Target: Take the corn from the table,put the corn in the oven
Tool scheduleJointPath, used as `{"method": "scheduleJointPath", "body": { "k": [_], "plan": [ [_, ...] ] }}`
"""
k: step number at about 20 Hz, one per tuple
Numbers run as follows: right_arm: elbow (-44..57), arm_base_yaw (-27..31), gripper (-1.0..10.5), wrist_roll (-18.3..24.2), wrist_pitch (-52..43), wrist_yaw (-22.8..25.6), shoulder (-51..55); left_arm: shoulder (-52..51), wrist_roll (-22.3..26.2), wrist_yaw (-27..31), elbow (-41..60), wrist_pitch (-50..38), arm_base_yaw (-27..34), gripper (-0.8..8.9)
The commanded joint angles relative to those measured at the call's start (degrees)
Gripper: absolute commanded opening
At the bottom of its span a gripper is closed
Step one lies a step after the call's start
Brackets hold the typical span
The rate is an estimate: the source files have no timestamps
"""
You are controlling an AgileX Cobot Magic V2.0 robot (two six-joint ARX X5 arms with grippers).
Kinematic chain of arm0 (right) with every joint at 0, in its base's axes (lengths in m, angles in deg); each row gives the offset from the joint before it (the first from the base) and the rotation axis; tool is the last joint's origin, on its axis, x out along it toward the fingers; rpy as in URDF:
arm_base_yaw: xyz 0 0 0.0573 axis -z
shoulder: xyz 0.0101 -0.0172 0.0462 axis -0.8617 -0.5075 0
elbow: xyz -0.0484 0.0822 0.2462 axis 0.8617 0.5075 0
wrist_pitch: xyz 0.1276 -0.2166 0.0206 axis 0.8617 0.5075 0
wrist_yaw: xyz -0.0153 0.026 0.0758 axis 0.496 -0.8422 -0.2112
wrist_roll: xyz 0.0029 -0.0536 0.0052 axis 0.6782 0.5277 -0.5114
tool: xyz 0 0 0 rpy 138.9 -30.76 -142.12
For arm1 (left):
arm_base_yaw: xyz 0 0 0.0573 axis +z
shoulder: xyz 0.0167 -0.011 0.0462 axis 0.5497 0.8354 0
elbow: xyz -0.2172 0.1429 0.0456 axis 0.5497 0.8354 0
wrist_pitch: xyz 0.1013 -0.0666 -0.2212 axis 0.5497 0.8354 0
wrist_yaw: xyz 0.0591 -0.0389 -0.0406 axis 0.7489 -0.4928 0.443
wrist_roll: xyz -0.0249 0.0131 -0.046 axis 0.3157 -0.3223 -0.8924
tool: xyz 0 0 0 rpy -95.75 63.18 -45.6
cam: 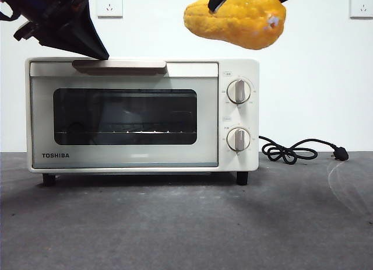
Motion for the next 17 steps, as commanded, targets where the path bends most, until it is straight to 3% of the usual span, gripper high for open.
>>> {"method": "scheduleJointPath", "body": {
  "k": [1,12,17],
  "plan": [
    [-0.46,-0.07,-0.1,0.63,-0.37,0.24,0.15,1.29,2.51,0.52,0.09,1.51,-0.20,-0.06],
    [-0.50,-0.04,-0.1,1.29,-0.35,0.24,0.15,2.54,2.47,-0.31,0.09,17.33,-5.07,-0.06],
    [-0.50,-0.04,-0.1,1.68,-0.33,0.22,0.15,-0.22,-0.33,0.09,0.09,18.40,-9.01,-0.06]
  ]
}}
